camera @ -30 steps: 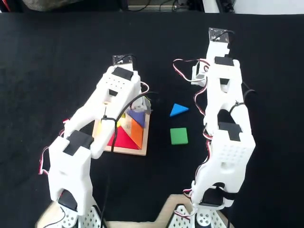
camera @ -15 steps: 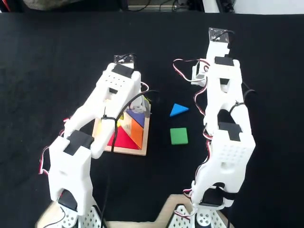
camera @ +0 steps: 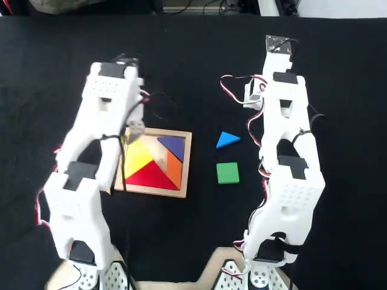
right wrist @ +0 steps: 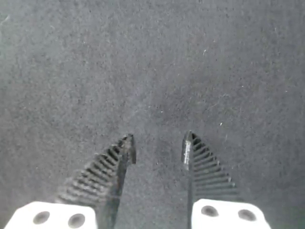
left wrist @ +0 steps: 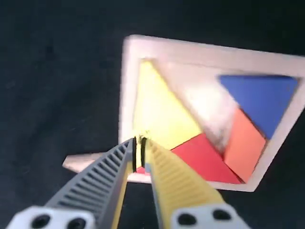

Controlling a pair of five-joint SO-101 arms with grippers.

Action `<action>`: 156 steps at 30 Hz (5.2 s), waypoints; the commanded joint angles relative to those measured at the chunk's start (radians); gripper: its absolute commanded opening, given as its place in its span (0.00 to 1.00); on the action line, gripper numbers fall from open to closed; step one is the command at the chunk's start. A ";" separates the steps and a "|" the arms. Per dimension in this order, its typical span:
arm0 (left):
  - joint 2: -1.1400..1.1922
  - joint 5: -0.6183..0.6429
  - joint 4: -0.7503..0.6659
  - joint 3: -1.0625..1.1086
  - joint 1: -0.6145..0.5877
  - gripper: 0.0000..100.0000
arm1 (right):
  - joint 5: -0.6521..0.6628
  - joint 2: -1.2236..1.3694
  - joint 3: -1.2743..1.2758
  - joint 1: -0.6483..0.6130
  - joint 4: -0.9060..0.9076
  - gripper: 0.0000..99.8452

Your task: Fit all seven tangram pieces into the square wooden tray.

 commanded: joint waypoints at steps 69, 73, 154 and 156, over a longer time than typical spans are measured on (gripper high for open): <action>0.247 0.005 -0.083 -0.137 0.371 0.03 | 0.009 -0.012 -0.056 -0.014 -0.006 0.17; 0.230 0.003 0.000 -0.193 0.338 0.03 | 0.009 -0.013 -0.056 -0.014 -0.006 0.17; -0.776 -0.526 -0.732 1.369 -1.607 0.19 | -0.028 0.179 -0.320 -1.201 0.321 0.38; -0.775 -0.526 -0.732 1.369 -1.607 0.19 | -0.028 0.209 -0.325 -1.201 0.331 0.36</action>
